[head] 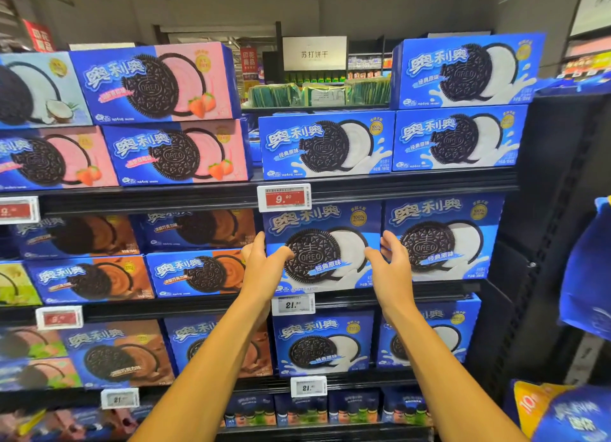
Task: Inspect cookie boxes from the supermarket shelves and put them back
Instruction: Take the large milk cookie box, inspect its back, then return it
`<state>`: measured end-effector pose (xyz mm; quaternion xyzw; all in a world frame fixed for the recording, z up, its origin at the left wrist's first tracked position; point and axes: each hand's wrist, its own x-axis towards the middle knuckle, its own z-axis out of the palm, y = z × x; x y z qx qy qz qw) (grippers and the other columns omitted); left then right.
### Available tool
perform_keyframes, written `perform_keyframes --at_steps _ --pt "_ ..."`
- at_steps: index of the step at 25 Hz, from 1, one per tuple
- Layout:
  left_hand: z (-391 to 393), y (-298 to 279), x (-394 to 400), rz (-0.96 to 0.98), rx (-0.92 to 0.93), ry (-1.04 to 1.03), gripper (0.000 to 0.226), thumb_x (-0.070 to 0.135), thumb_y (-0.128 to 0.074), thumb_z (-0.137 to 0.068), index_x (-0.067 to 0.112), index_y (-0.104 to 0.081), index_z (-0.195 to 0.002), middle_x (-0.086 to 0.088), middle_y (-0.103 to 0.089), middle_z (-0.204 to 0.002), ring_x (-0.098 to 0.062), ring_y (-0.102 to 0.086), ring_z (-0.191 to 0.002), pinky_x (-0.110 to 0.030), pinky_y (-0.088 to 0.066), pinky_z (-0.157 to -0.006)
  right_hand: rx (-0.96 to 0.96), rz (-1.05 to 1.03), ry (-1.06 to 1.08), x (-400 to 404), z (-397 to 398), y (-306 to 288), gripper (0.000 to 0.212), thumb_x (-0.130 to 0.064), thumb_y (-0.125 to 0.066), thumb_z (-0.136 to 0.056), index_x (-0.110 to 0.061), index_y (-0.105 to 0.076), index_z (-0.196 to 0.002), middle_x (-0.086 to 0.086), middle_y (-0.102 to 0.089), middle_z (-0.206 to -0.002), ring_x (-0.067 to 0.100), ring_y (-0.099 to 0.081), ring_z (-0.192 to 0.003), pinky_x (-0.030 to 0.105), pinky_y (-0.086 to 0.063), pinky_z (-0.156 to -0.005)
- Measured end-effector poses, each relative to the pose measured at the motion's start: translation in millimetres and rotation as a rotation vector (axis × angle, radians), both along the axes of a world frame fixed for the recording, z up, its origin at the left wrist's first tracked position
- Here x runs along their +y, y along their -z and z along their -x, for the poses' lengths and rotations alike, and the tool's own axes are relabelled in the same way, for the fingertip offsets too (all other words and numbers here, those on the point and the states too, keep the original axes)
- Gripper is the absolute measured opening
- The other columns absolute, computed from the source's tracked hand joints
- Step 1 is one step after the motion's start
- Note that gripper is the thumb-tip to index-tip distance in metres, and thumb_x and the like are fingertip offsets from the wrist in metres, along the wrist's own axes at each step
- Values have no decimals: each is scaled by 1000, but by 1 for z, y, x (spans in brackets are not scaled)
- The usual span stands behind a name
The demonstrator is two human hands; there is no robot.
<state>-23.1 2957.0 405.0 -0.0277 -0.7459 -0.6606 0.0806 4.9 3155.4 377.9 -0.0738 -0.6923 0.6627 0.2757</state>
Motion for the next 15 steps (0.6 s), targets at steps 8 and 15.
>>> perform_keyframes --at_steps 8,15 --pt "1 -4 1 -10 -26 -25 74 21 -60 -89 18 -25 -155 1 -27 -145 -23 -33 -136 -45 -35 -110 -32 11 -1 5 0 -1 62 -15 -60 -97 -14 -34 -153 4 -41 -151 17 -42 -136 30 -37 -102" --pt "1 -5 4 13 -49 -23 78 23 -59 -89 18 -20 -156 6 -20 -149 -22 -20 -144 -46 -27 -115 -70 16 -9 4 7 -10 54 -6 -64 -91 -12 -48 -142 2 -40 -145 14 -44 -123 28 -36 -90"
